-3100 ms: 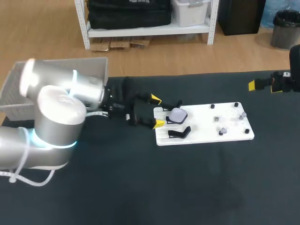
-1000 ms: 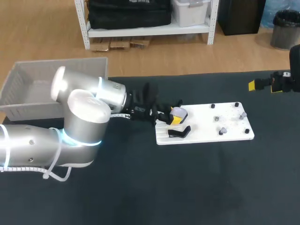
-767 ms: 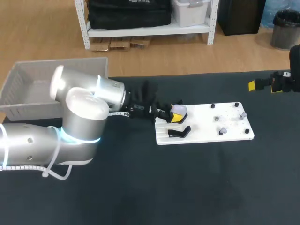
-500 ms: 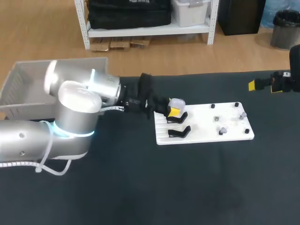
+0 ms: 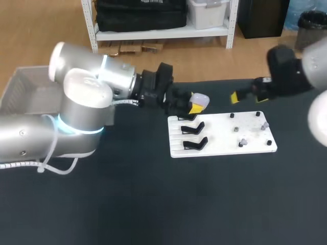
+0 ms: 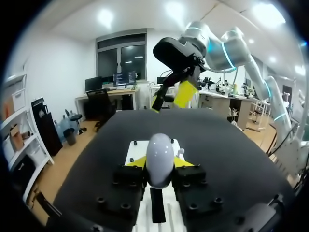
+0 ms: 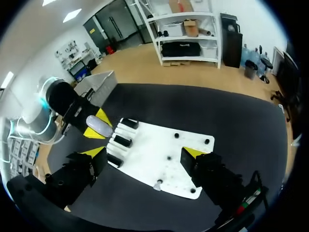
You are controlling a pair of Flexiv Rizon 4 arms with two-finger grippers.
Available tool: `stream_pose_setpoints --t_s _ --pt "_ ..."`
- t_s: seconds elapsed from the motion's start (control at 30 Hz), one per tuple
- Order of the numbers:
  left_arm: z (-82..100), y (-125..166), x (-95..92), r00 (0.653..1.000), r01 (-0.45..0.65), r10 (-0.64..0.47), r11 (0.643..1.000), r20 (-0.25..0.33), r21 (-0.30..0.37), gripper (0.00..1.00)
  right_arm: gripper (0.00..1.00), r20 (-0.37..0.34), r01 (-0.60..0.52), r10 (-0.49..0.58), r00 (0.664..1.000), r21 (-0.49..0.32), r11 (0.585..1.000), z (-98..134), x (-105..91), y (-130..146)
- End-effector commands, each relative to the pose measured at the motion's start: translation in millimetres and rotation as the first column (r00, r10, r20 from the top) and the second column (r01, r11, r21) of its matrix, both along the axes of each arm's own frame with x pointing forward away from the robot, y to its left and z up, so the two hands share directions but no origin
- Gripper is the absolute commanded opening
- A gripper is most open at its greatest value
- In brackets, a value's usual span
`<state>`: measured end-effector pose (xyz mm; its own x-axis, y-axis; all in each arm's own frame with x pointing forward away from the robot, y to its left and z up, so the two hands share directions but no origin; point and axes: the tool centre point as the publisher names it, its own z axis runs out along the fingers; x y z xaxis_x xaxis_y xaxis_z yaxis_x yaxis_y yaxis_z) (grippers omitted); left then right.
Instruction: Pick up each earbud case from the left stands, insert the matching earbuds, close the lid, and place the case in the box.
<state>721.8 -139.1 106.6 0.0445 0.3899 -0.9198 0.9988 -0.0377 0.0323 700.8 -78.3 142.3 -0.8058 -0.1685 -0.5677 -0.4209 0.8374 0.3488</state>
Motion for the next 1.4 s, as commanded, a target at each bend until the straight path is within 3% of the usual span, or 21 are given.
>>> stream_pose_setpoints --t_s 0.03,0.5,0.83,1.0,1.13,1.33,1.4 --pt "5.7 -11.3 10.6 1.0 0.018 -0.018 1.0 0.007 0.006 0.0 1.0 -0.008 -0.011 0.011 1.0 0.001 1.0 -4.0 5.4 19.8" --pt "8.0 -15.4 6.5 0.999 0.042 -0.042 0.999 0.022 -0.011 0.0 1.0 -0.047 -0.049 0.049 0.998 0.002 0.999 -11.2 7.1 42.2" --pt "12.5 -15.6 -8.2 0.998 0.062 -0.061 0.997 0.025 -0.043 0.0 1.0 -0.04 -0.037 0.037 0.999 -0.012 0.999 -4.9 14.9 36.3" --pt "5.2 -17.0 -10.5 0.998 0.069 -0.069 0.996 0.001 -0.056 0.0 1.0 -0.009 -0.023 0.023 1.0 -0.03 0.999 3.7 15.3 32.1" --pt "3.8 -18.0 -10.8 0.998 0.057 -0.058 0.991 -0.007 -0.12 0.0 1.0 0.008 -0.007 0.008 1.0 -0.144 0.989 10.4 11.0 24.4" --pt "10.1 -21.4 -8.3 0.999 0.032 -0.023 0.968 0.038 -0.247 0.0 1.0 -0.002 -0.016 0.017 1.0 -0.364 0.931 5.5 2.8 4.8" --pt "13.7 -22.3 -6.7 0.998 0.032 -0.015 0.965 0.067 -0.261 0.0 1.0 -0.014 -0.011 0.007 1.0 -0.406 0.914 3.0 0.3 -2.5"
